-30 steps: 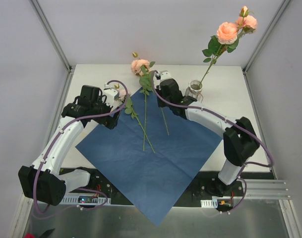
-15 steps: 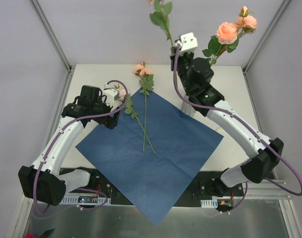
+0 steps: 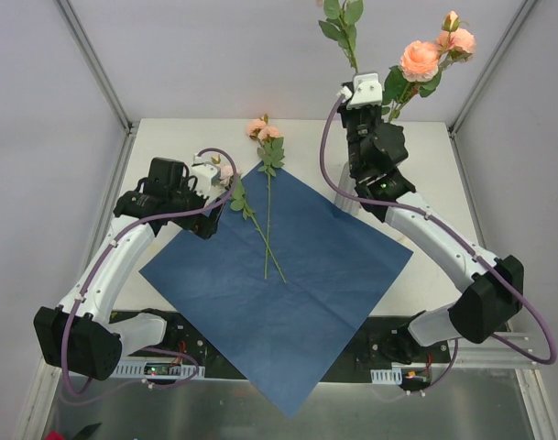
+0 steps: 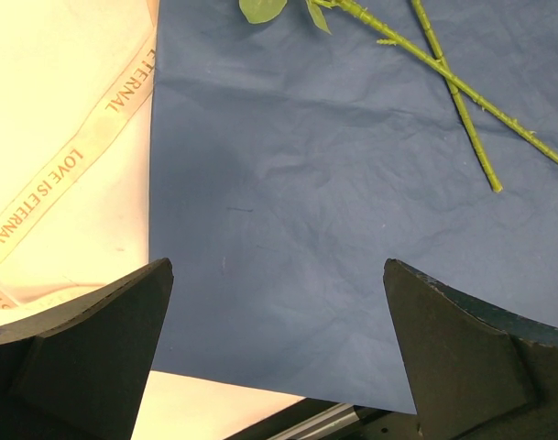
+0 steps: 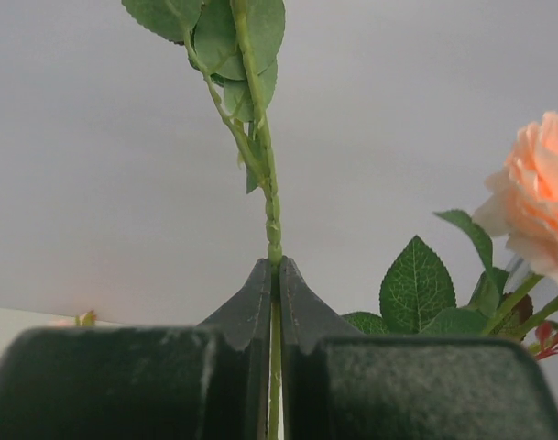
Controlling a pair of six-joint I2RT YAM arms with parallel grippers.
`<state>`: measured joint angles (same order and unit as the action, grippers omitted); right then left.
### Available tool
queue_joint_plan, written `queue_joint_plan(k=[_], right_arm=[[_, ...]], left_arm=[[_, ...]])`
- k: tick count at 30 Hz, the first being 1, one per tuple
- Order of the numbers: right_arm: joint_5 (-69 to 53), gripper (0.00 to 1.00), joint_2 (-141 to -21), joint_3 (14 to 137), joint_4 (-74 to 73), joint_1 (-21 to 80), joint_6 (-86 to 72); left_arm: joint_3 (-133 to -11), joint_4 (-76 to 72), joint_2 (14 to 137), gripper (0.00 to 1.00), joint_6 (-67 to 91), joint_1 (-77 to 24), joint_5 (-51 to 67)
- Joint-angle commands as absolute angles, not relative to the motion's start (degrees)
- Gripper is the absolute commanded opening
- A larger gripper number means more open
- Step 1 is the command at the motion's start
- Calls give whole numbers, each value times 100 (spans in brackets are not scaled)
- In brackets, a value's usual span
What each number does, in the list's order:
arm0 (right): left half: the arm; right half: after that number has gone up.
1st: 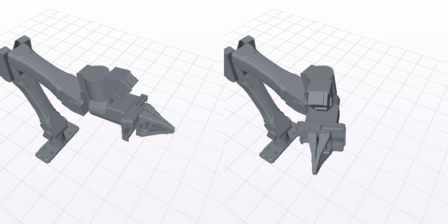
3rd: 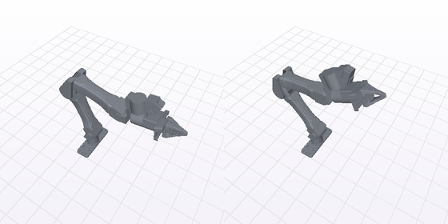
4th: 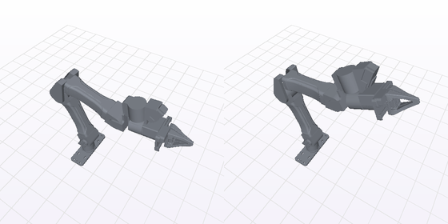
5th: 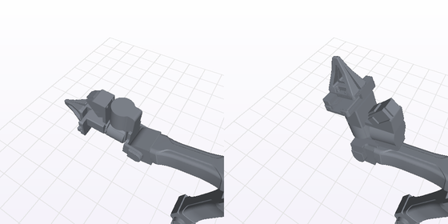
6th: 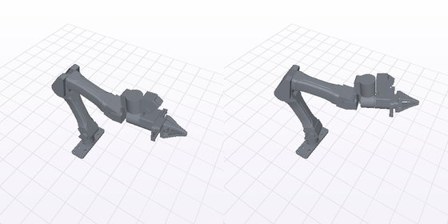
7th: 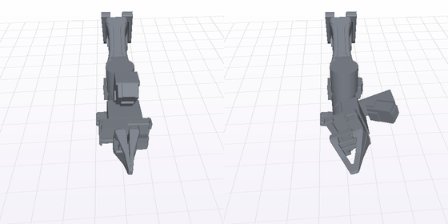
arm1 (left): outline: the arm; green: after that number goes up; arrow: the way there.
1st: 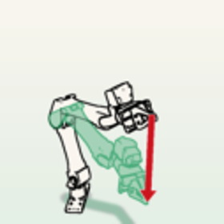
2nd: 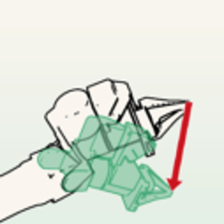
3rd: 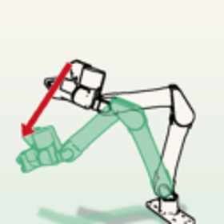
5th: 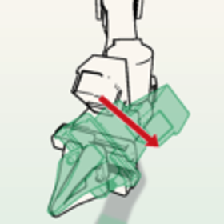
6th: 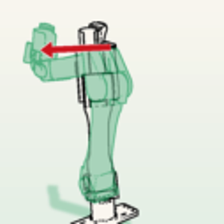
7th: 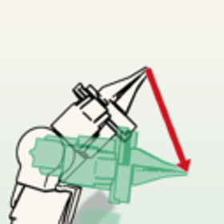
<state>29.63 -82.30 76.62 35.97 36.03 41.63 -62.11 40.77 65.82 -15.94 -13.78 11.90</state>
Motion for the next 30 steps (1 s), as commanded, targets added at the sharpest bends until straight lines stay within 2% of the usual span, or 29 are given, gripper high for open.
queue_joint_plan(k=[1,16,23,24,26,28,30], right_arm=[[3225,1,-8244,7506,4631,3411,4289],[3304,1,-8499,7147,4992,3252,3999],[4060,1,-8342,6531,5563,3445,4052],[4113,7,-8323,6504,5581,3541,4052],[4323,11,-8253,6451,5607,3647,4069],[4359,22,-8113,6381,5599,3814,4078],[4377,37,-7981,6284,5590,4059,4157]], left_arm=[[-6363,3990,6539,99,-1679,-1336,1380],[-6407,4008,6478,99,-1819,-1336,1248],[-6407,4052,6425,99,-1881,-1327,1301],[-6416,4060,6434,99,-1872,-1327,1309],[-6425,4061,6425,99,-1863,-1336,1318],[-6434,4061,6407,99,-1837,-1336,1345],[-6416,4061,6390,99,-1837,-1336,1362]])
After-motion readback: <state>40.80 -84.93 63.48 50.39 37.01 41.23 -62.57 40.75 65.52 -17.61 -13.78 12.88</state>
